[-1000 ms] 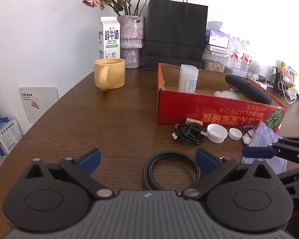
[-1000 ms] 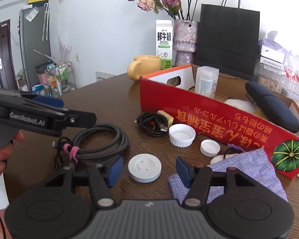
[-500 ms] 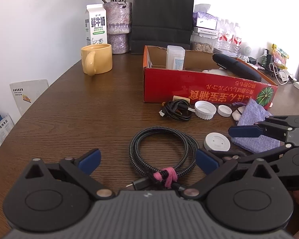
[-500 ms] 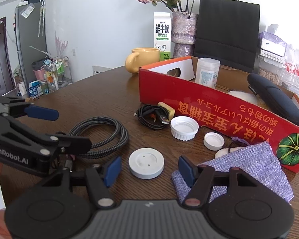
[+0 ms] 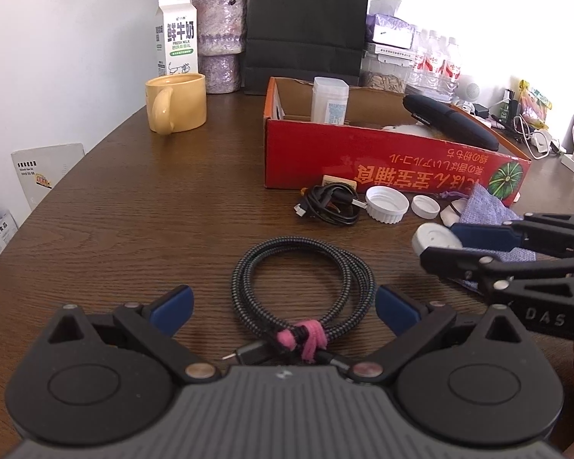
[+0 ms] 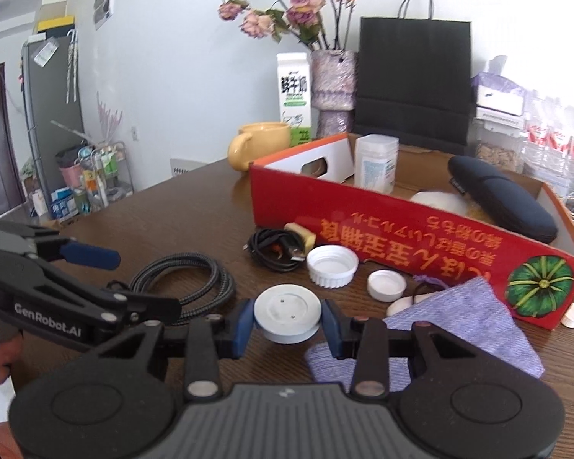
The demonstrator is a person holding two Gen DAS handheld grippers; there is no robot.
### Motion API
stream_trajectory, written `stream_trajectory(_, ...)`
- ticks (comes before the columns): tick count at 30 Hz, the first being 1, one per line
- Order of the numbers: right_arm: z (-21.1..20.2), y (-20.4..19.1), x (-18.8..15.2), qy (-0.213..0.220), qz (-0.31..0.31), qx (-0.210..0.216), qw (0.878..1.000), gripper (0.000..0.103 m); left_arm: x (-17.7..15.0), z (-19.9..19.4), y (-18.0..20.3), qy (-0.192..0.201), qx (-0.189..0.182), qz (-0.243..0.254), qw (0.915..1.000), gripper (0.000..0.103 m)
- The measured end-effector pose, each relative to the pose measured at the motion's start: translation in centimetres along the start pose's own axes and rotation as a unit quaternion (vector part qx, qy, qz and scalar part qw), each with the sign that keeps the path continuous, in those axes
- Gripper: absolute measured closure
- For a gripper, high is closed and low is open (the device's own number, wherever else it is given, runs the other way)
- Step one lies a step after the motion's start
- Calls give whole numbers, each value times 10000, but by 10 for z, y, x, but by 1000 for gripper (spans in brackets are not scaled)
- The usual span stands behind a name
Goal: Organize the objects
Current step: 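Grasp the white round lid with the right gripper while the left reaches the black braided cable, then carry the white lid and braided cable over the box with both grippers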
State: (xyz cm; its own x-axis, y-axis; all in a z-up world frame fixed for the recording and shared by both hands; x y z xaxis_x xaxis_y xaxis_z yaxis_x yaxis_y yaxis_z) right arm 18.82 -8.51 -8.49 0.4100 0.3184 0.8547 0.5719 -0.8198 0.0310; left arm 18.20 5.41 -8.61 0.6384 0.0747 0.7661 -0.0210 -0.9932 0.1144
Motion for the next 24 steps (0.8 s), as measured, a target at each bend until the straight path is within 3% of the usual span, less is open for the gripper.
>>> stream_trajectory(10, -22, 32, -8, 133, 277, -382, 9988, 65, -2, 22, 10, -293, 87, -59, 9995, 0)
stream_trajectory(16, -26, 39, -11, 158, 349, -454, 9982, 65, 0, 26, 10, -187, 253, -148, 9994, 0)
stream_trajectory(17, -26, 40, -11, 157, 356, -457, 9982, 65, 0, 25, 10, -173, 242, -167, 9994, 2)
stream_trajectory(18, -27, 40, -11, 161, 361, -461, 9982, 65, 0, 23, 11, -131, 232, -176, 9995, 12)
stream_trajectory(24, -29, 42, -13, 172, 372, -479, 9980, 65, 4, 15, 15, 29, 136, -254, 9996, 14)
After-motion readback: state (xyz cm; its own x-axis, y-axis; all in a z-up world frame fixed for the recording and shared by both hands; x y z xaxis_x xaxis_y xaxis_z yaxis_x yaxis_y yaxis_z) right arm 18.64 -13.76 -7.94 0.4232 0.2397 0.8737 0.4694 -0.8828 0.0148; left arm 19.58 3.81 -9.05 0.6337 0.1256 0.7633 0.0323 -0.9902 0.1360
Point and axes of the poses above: each gripper's, at about its wrist camera, not at the fingertips, and z roughly the way its jaws point, y to its right, x to its top, the point moved 10 cm from there along z, roughly the way its jaws point, and after that the axes turned 5 degrees about -z, right-handed, at the moved point
